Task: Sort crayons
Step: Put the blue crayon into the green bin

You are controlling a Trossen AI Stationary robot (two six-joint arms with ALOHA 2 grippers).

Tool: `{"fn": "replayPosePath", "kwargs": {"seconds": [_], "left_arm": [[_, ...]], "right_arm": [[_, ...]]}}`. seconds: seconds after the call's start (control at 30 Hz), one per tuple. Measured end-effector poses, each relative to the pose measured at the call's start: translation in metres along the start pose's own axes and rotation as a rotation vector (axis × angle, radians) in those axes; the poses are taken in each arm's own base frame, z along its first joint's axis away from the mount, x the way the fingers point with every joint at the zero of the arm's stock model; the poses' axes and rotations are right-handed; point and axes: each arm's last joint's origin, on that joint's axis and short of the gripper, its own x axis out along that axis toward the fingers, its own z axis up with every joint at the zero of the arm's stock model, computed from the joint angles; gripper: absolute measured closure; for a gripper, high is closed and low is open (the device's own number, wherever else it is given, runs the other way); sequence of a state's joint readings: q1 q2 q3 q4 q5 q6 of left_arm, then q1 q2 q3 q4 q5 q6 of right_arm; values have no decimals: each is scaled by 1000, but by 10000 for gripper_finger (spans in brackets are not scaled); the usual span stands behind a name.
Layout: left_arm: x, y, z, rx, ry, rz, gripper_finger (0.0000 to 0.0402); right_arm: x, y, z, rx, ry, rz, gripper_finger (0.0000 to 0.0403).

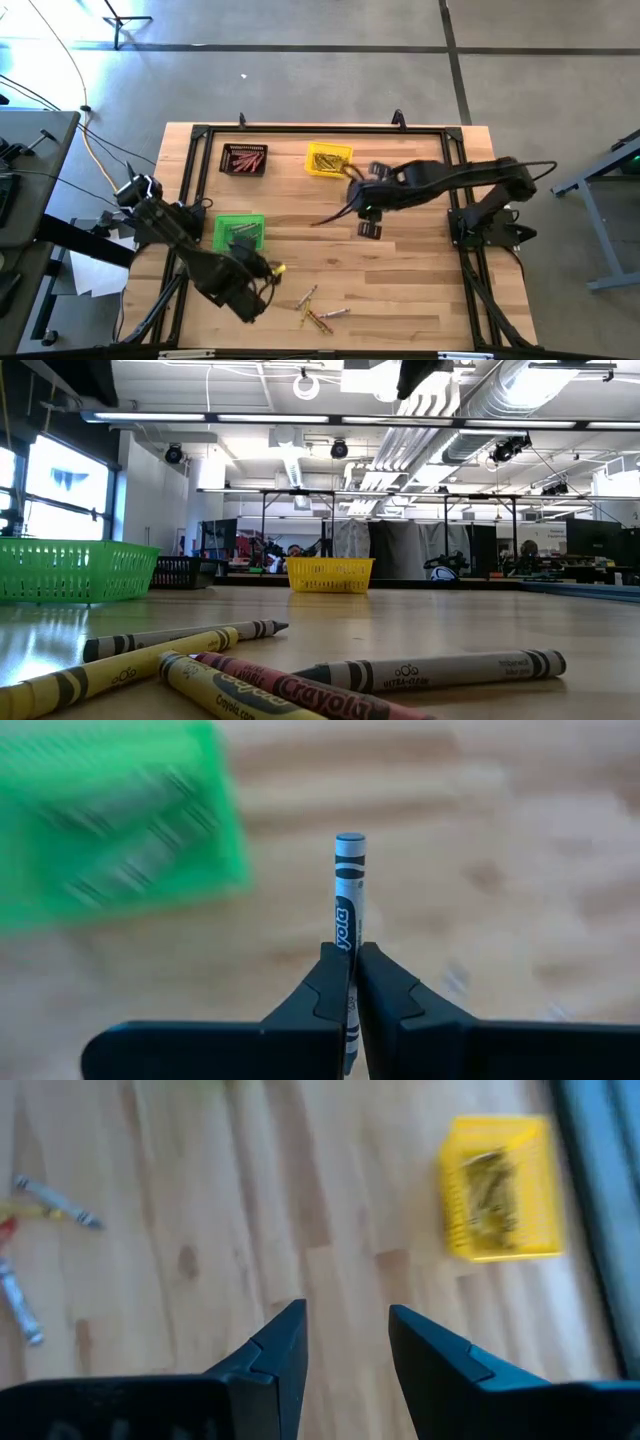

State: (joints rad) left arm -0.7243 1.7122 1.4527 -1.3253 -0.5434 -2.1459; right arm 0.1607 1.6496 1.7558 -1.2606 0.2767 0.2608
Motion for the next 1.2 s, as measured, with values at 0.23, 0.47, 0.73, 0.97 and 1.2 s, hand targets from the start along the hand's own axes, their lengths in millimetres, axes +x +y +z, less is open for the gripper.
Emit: {"fn": "replayPosePath", "kwargs": {"seconds": [0.23,0.47,0.73,0.97,1.2], "left_arm": [[11,4,39,43,-155,203,401],[55,16,54,39,-229,358,402],[95,34,47,-50,-228,366,401],[109,43,43,-73,-216,365,401],[112,48,41,-63,-160,420,397]], "right_arm": [[-40,-26,-12,52,-118,-45,274],[-64,-44,-22,49,-189,-88,274],[-65,-52,-26,63,-157,-116,274],[-64,-51,-25,82,-156,-115,274],[-64,-52,-28,105,-135,-118,274]]}}
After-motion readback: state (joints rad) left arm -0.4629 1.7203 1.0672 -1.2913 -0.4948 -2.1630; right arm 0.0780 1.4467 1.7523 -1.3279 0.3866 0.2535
